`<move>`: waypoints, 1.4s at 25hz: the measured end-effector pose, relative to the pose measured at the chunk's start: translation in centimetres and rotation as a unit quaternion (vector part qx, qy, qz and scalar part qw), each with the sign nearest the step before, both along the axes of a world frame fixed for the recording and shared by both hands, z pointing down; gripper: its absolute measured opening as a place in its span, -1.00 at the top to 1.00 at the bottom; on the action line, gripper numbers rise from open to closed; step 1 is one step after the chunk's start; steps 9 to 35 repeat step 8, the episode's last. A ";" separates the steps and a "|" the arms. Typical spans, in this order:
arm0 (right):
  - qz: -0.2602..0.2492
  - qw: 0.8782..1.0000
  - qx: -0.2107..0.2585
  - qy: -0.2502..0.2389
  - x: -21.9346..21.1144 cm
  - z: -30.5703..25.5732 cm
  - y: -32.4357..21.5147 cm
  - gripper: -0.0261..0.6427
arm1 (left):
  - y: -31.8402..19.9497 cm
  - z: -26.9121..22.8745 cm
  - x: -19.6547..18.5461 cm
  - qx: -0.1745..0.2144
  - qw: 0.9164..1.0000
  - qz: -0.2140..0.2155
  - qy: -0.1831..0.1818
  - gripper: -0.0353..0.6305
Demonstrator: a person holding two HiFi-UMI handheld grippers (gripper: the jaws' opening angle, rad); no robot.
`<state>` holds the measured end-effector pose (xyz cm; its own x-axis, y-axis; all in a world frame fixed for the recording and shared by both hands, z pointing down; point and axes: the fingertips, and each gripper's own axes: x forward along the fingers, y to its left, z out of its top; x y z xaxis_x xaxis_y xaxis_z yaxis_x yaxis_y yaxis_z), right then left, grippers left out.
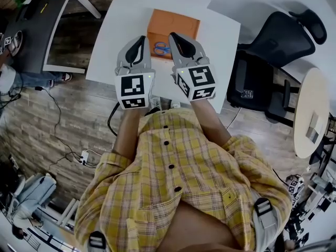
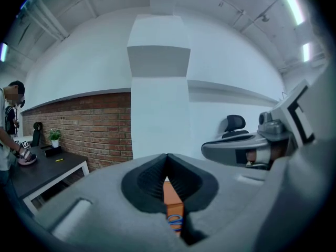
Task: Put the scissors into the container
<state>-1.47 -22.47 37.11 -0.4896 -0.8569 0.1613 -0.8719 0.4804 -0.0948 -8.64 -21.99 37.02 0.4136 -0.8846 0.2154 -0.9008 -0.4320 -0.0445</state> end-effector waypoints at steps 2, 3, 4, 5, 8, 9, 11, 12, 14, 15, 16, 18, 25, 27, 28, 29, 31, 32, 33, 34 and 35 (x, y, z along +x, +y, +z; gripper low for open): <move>0.002 1.000 -0.001 -0.003 0.0 0.0 -0.1 0.90 | -0.1 0.1 0.0 -0.001 1.000 0.003 0.003 0.90; 0.003 1.000 -0.002 -0.005 0.0 0.0 -0.1 0.90 | -0.1 0.1 0.1 -0.001 1.000 0.005 0.003 0.90; 0.004 1.000 -0.003 -0.007 0.0 0.0 -0.1 0.90 | -0.1 0.1 0.2 0.000 1.000 0.008 0.003 0.90; 0.005 1.000 -0.003 -0.008 0.1 0.0 -0.1 0.90 | -0.1 0.0 0.3 0.001 1.000 0.010 0.003 0.90; 0.006 1.000 -0.002 -0.010 0.1 0.0 -0.1 0.90 | -0.1 0.0 0.5 0.001 1.000 0.017 0.007 0.90; 0.006 1.000 -0.002 -0.010 0.1 0.0 -0.1 0.90 | -0.1 0.0 0.5 0.001 1.000 0.017 0.007 0.90; 0.006 1.000 -0.002 -0.010 0.1 0.0 -0.1 0.90 | -0.1 0.0 0.5 0.001 1.000 0.017 0.007 0.90; 0.006 1.000 -0.002 -0.010 0.1 0.0 -0.1 0.90 | -0.1 0.0 0.5 0.001 1.000 0.017 0.007 0.90; 0.006 1.000 -0.002 -0.010 0.1 0.0 -0.1 0.90 | -0.1 0.0 0.5 0.001 1.000 0.017 0.007 0.90; 0.006 1.000 -0.002 -0.010 0.1 0.0 -0.1 0.90 | -0.1 0.0 0.5 0.001 1.000 0.017 0.007 0.90; 0.006 1.000 -0.002 -0.010 0.1 0.0 -0.1 0.90 | -0.1 0.0 0.5 0.001 1.000 0.017 0.007 0.90; 0.006 1.000 -0.002 -0.010 0.1 0.0 -0.1 0.90 | -0.1 0.0 0.5 0.001 1.000 0.017 0.007 0.90; 0.006 1.000 -0.002 -0.010 0.1 0.0 -0.1 0.90 | -0.1 0.0 0.5 0.001 1.000 0.017 0.007 0.90; 0.006 1.000 -0.002 -0.010 0.1 0.0 -0.1 0.90 | -0.1 0.0 0.5 0.001 1.000 0.017 0.007 0.90; 0.006 1.000 -0.002 -0.010 0.1 0.0 -0.1 0.90 | -0.1 0.0 0.5 0.001 1.000 0.017 0.007 0.90; 0.006 1.000 -0.002 -0.010 0.1 0.0 -0.1 0.90 | -0.1 0.0 0.5 0.001 1.000 0.017 0.007 0.90; 0.006 1.000 -0.002 -0.010 0.1 0.0 -0.1 0.90 | -0.1 0.0 0.5 0.001 1.000 0.017 0.007 0.90; 0.006 1.000 -0.002 -0.010 0.1 0.0 -0.1 0.90 | -0.1 0.0 0.5 0.001 1.000 0.017 0.007 0.90; 0.006 1.000 -0.002 -0.010 0.1 0.0 -0.1 0.90 | -0.1 0.0 0.5 0.001 1.000 0.017 0.007 0.90; 0.006 1.000 -0.002 -0.010 0.1 0.0 -0.1 0.90 | -0.1 0.0 0.5 0.001 1.000 0.017 0.007 0.90; 0.006 1.000 -0.002 -0.010 0.1 0.0 -0.1 0.90 | -0.1 0.0 0.5 0.001 1.000 0.017 0.007 0.90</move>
